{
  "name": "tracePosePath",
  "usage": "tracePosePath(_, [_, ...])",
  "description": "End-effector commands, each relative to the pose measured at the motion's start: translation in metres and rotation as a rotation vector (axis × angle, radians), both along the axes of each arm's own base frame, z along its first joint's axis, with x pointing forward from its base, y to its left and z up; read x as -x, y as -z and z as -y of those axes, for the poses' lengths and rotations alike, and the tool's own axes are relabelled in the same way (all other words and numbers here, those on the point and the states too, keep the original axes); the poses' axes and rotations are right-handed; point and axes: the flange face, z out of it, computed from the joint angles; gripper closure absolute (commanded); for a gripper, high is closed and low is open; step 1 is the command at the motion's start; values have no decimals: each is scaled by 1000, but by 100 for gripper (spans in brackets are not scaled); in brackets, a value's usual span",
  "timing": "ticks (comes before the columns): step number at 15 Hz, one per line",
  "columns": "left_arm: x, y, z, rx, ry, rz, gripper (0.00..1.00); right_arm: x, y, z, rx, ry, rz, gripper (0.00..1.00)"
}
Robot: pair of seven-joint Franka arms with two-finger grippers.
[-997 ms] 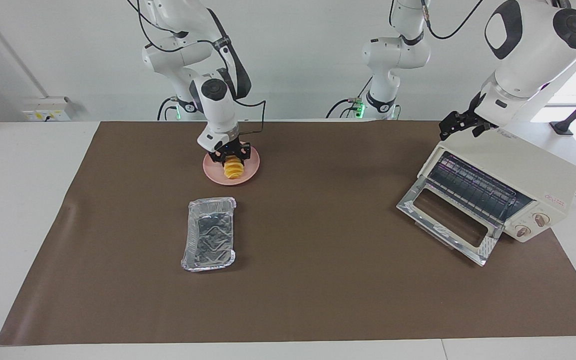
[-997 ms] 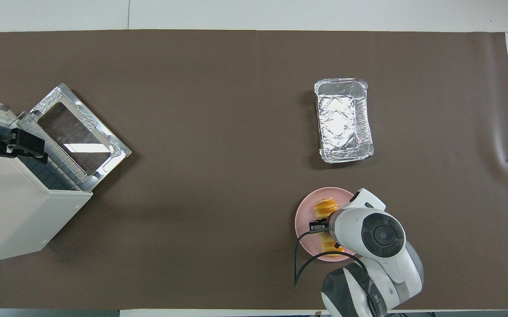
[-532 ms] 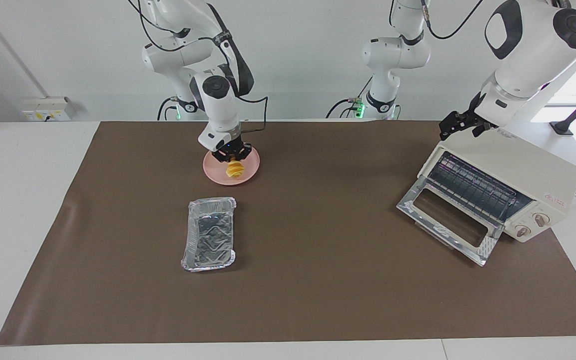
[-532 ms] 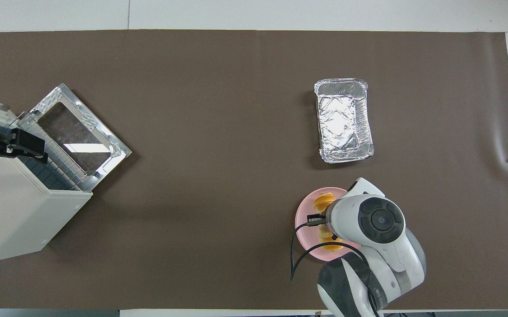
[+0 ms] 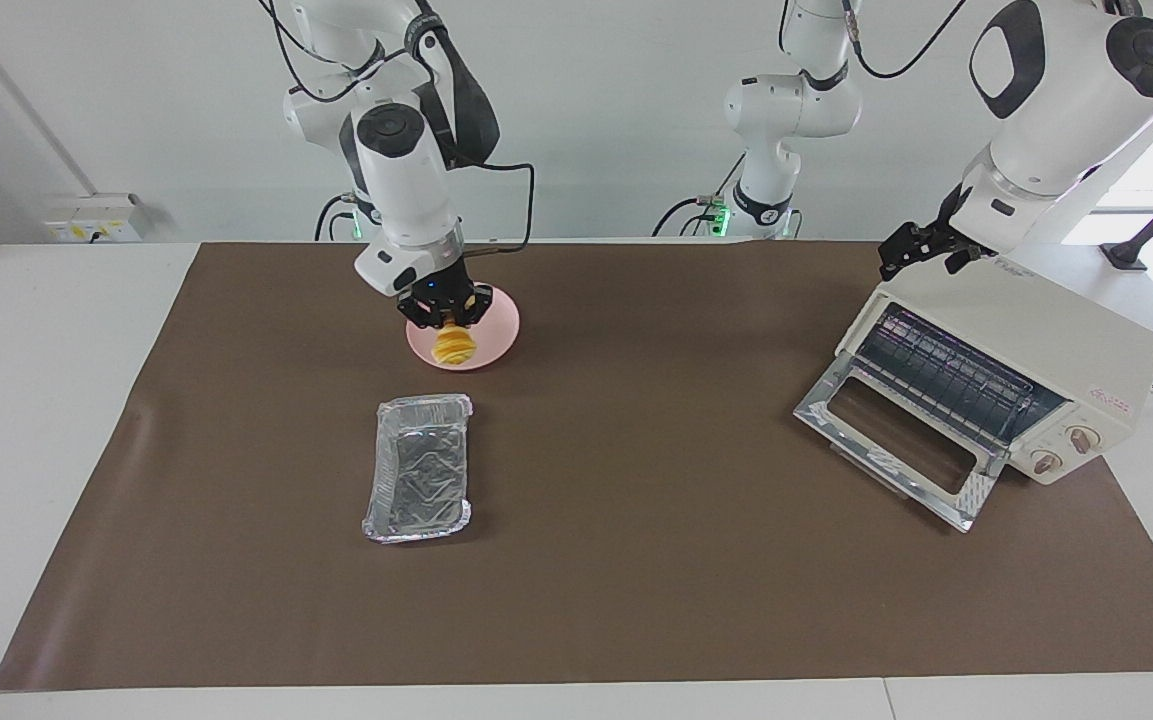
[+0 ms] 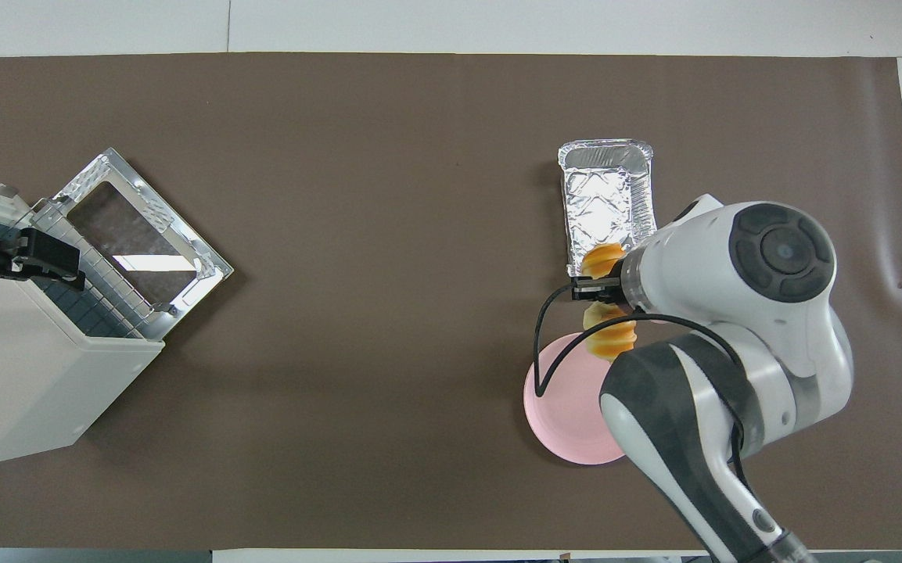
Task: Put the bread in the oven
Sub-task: 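Lift the bread roll with the right gripper over the foil tray, then lower the bread roll into the foil tray and open the right gripper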
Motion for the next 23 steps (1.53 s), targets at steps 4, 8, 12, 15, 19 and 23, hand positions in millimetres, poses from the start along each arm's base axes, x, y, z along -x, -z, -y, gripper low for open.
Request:
tracePosePath(4, [2, -6, -2, 6, -5, 16, 0, -82, 3, 43, -30, -28, -28, 100])
tracePosePath(8, [2, -5, -2, 6, -5, 15, 0, -125, 40, 41, -26, -20, -47, 100])
tracePosePath(12, [2, -5, -2, 6, -5, 15, 0, -151, 91, 47, -11, -9, -72, 100])
tracePosePath(15, [2, -6, -2, 6, -5, 16, 0, -160, 109, 43, -11, -20, -26, 100])
tracePosePath(19, [2, -6, -2, 6, -5, 16, 0, -151, 128, 37, -11, -49, -37, 100])
tracePosePath(23, [2, -5, -2, 6, -5, 15, 0, -136, 154, 41, -8, -52, -24, 100])
